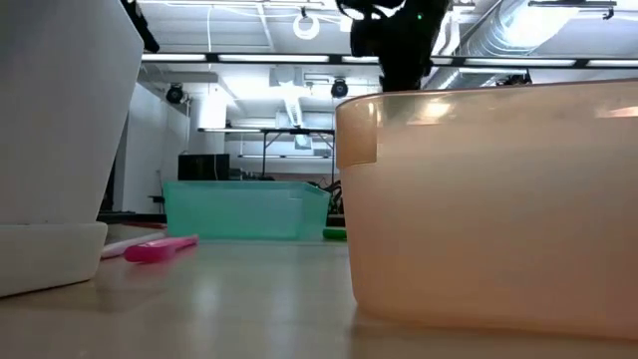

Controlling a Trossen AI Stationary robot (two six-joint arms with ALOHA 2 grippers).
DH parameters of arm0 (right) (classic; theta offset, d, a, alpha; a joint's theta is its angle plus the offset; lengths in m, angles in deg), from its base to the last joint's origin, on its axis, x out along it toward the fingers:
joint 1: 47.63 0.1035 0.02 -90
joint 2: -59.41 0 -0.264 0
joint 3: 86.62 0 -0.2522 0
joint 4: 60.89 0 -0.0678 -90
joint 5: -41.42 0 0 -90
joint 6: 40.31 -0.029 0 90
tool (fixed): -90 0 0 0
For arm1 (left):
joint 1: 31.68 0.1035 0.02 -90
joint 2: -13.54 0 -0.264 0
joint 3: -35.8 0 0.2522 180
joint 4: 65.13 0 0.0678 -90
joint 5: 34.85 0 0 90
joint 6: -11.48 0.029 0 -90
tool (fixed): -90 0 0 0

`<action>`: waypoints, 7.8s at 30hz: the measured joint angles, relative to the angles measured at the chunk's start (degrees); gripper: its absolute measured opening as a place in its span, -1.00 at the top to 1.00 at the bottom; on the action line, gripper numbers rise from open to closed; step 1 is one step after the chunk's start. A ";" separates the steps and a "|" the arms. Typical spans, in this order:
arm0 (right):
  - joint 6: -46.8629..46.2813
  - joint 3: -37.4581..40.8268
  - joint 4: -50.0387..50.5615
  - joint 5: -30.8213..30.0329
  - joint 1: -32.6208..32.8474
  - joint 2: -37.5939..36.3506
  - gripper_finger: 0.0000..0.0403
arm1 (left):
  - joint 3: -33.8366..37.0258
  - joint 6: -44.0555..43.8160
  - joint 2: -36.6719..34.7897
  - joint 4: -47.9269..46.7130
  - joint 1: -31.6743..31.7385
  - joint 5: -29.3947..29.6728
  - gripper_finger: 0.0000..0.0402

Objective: Sort pens & pencils
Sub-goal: Put the yellow pencil into the green bin

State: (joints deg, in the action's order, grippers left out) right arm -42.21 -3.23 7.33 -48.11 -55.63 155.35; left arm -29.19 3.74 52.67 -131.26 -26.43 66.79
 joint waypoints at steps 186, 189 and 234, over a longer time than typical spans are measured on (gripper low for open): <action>-98.20 1.29 23.38 -23.34 -7.91 -18.68 0.42 | 8.93 4.51 -6.09 -0.49 0.00 -7.25 0.46; -102.18 1.88 26.58 -23.39 -5.34 -18.54 0.42 | 8.95 4.52 -6.09 -0.49 -0.01 -7.23 0.46; -106.52 22.86 -16.88 -5.94 -8.12 1.69 0.42 | 8.95 4.23 -5.87 -2.35 -0.01 -8.22 0.46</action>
State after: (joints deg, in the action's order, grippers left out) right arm -148.73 19.63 -9.55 -54.05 -63.75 157.03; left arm -20.25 7.98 46.79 -133.61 -26.45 58.57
